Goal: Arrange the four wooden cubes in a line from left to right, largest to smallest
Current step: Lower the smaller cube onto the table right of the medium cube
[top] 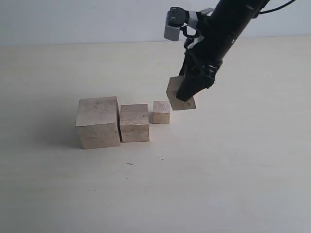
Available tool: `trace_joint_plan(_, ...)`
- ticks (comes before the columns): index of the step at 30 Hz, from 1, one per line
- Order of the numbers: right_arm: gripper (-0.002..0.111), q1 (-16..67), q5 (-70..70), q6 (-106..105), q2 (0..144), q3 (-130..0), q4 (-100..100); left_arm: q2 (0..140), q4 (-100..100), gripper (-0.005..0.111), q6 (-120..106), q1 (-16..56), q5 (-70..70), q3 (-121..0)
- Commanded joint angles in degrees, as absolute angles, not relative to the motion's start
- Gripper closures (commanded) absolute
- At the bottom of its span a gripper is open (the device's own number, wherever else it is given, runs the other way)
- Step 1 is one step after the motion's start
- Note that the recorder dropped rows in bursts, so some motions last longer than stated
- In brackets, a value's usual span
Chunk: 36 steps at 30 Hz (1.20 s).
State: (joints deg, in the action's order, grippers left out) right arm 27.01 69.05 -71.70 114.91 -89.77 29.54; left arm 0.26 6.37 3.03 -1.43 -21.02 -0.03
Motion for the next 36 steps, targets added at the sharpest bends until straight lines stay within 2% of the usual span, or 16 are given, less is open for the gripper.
trace_joint_plan(1,0.108,25.32,69.79,-87.88,114.53,-84.21,39.87,0.0,6.59,0.107,3.31,-1.09,-20.69,0.0)
trace_joint_plan(4,0.108,25.32,67.67,-95.93,115.34,-81.24,43.14,0.0,6.59,0.107,3.31,-1.09,-20.69,0.0)
trace_joint_plan(7,0.108,25.32,64.52,-96.47,116.89,-80.02,44.55,0.0,6.59,0.107,3.31,-1.09,-20.69,0.0)
trace_joint_plan(22,0.108,25.32,66.1,-105.96,126.1,-79.89,50.19,0.0,6.59,0.107,3.31,-1.09,-20.69,0.0)
trace_joint_plan(36,0.108,25.32,58.66,-109.75,126.87,-79.89,54.09,0.0,6.59,0.107,3.31,-1.09,-20.69,0.0)
